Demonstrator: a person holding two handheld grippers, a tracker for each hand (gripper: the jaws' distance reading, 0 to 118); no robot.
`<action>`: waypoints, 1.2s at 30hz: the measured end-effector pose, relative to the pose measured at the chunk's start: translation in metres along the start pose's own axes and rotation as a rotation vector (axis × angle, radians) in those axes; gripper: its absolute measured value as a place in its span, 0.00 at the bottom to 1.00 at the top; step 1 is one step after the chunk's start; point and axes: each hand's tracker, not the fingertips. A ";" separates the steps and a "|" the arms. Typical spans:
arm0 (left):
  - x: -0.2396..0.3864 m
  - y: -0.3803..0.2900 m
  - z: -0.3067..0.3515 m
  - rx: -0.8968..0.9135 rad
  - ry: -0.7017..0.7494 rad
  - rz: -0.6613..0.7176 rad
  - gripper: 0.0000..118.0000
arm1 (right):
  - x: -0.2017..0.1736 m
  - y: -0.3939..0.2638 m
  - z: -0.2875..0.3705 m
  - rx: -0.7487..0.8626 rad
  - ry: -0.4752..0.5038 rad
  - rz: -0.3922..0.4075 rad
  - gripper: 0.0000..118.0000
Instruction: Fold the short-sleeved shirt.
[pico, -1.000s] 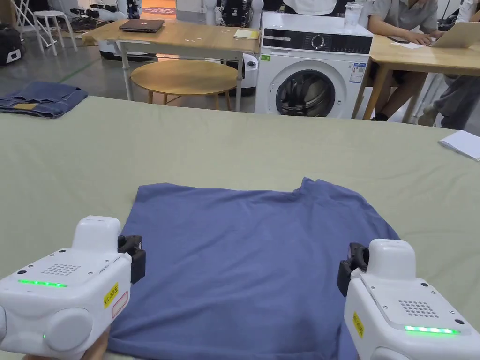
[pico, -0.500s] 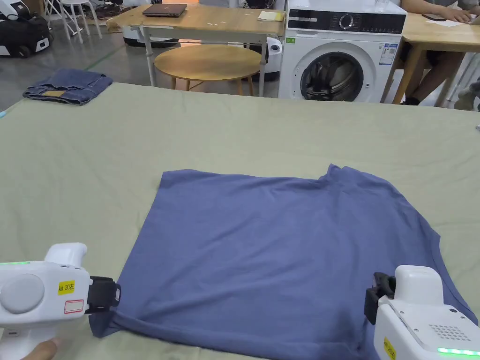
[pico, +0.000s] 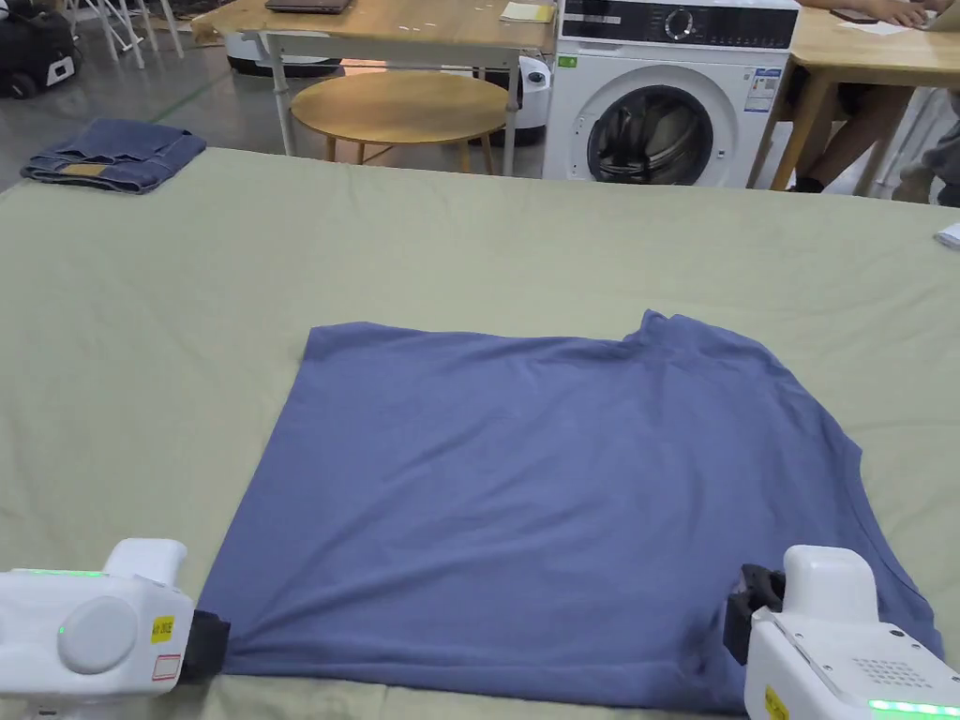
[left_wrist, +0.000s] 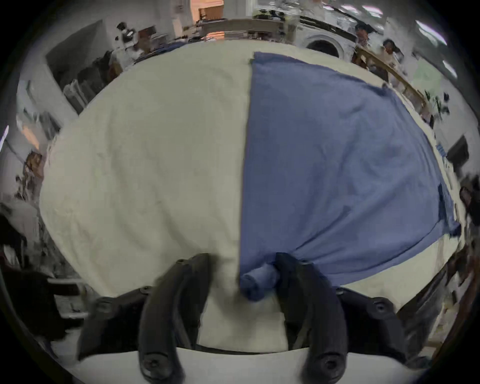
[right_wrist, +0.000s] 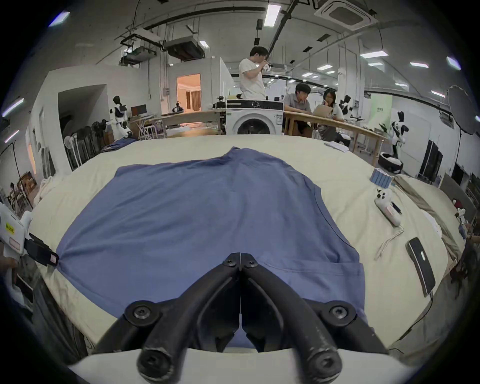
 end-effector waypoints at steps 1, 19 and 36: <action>0.004 0.000 0.003 0.021 -0.028 -0.027 0.26 | 0.001 0.000 0.001 -0.008 0.001 0.002 0.00; -0.001 -0.009 0.005 0.055 -0.086 0.016 0.03 | 0.113 -0.006 -0.013 -0.418 -0.084 -0.042 0.48; -0.009 -0.002 0.036 0.148 -0.125 0.055 0.02 | 0.108 0.009 0.000 -0.391 0.007 -0.083 0.05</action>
